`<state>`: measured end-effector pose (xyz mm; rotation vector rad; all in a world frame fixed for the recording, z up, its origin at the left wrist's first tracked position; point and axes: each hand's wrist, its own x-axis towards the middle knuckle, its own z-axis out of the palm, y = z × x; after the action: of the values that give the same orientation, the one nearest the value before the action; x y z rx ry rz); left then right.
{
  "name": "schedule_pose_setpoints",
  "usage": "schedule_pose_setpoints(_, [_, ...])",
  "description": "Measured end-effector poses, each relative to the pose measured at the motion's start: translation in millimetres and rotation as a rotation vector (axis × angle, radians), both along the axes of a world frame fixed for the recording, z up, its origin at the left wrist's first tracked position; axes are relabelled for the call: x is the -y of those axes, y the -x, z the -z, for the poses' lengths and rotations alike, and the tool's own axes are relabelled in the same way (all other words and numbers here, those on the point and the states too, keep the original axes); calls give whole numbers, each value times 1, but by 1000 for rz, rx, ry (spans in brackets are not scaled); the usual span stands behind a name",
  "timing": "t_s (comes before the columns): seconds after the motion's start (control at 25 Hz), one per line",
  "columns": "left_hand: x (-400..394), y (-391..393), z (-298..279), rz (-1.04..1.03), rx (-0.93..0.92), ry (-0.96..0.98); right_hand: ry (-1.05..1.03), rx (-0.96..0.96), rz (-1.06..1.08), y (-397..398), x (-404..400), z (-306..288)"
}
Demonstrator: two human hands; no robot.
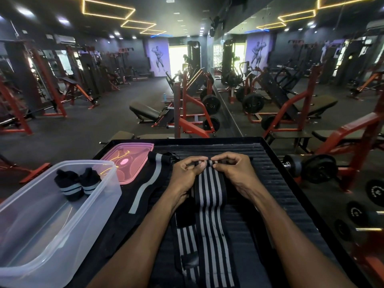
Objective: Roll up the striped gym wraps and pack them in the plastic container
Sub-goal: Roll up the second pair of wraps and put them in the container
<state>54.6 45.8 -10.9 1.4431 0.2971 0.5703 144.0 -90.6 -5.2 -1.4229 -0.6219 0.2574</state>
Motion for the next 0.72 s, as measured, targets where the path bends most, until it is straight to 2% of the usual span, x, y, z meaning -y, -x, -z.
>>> schedule_pose_setpoints(0.12, [1, 0, -1, -15, -7, -21, 19, -93, -37, -1, 1, 1])
schedule_pose_setpoints(0.2, [2, 0, -1, -10, -13, -34, 67, -73, -27, -2, 1, 2])
schedule_pose_setpoints(0.36, [2, -1, 1, 45, -31, 103, 54, 10, 31, -2, 3, -2])
schedule_pose_setpoints(0.48, [2, -1, 2, -2, -70, 36, 53, -1, 30, -4, 2, 1])
schedule_pose_setpoints(0.6, [1, -1, 1, -24, -35, 9, 47, -119, -21, -6, 1, 4])
schedule_pose_setpoints(0.72, [1, 0, -1, -19, -24, 27, 52, -89, -32, -5, 1, 2])
